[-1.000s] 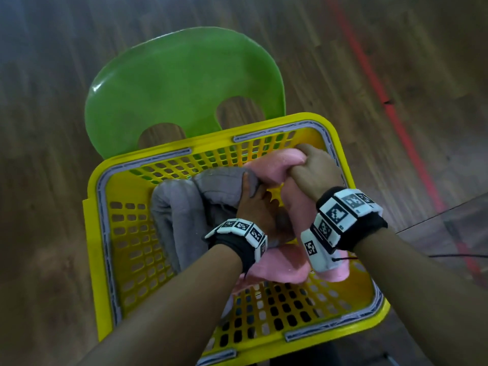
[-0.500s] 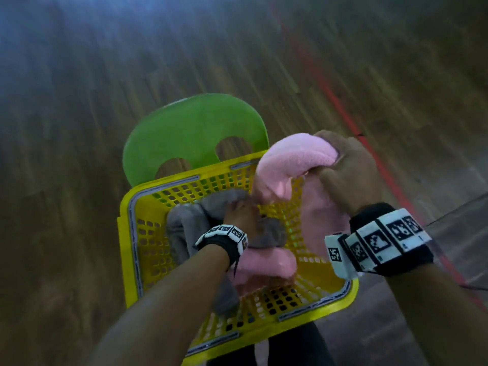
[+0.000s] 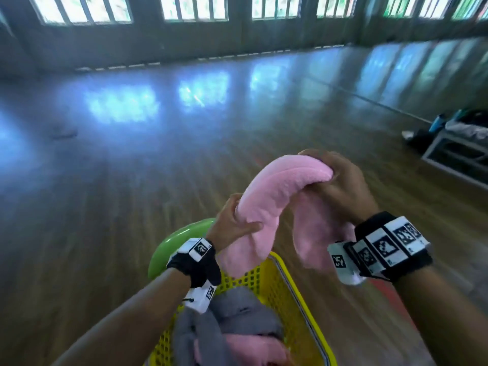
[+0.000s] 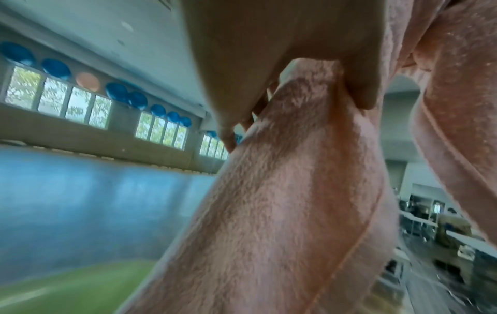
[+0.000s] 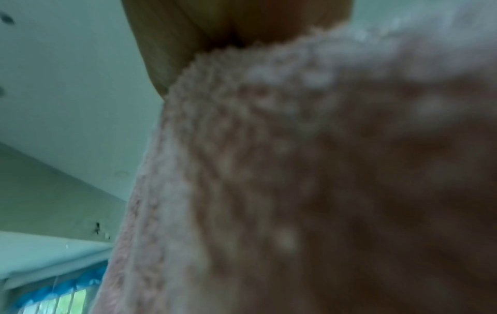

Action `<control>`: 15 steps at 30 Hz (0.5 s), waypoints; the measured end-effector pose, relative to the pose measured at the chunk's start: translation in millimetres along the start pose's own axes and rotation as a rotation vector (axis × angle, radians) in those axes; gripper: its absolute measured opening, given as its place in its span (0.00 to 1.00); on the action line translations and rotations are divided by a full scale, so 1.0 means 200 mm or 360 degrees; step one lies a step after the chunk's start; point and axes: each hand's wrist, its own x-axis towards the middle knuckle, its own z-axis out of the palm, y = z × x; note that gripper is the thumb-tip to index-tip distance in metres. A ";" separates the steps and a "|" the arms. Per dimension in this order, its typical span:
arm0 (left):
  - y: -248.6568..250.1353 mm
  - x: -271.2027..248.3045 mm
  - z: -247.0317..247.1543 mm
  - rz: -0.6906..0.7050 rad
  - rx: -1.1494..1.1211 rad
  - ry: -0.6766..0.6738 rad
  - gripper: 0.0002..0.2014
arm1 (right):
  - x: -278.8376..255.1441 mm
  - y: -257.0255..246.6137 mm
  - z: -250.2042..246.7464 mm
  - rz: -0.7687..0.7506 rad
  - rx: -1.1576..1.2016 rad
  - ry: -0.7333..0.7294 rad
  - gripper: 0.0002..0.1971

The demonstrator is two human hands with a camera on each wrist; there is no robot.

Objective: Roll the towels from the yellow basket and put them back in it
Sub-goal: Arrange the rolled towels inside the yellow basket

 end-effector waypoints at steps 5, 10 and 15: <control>0.37 0.06 -0.20 0.0066 0.0286 0.0326 0.29 | 0.22 -0.18 -0.15 -0.0091 0.0054 0.0140 0.24; 0.70 0.17 -0.31 -0.0384 0.0757 0.0958 0.23 | 0.33 -0.14 0.06 -0.0040 -0.0357 0.0303 0.20; 0.71 0.17 -0.28 -0.0446 0.0345 0.1166 0.25 | 0.25 -0.16 0.37 0.0152 -0.0102 0.0381 0.23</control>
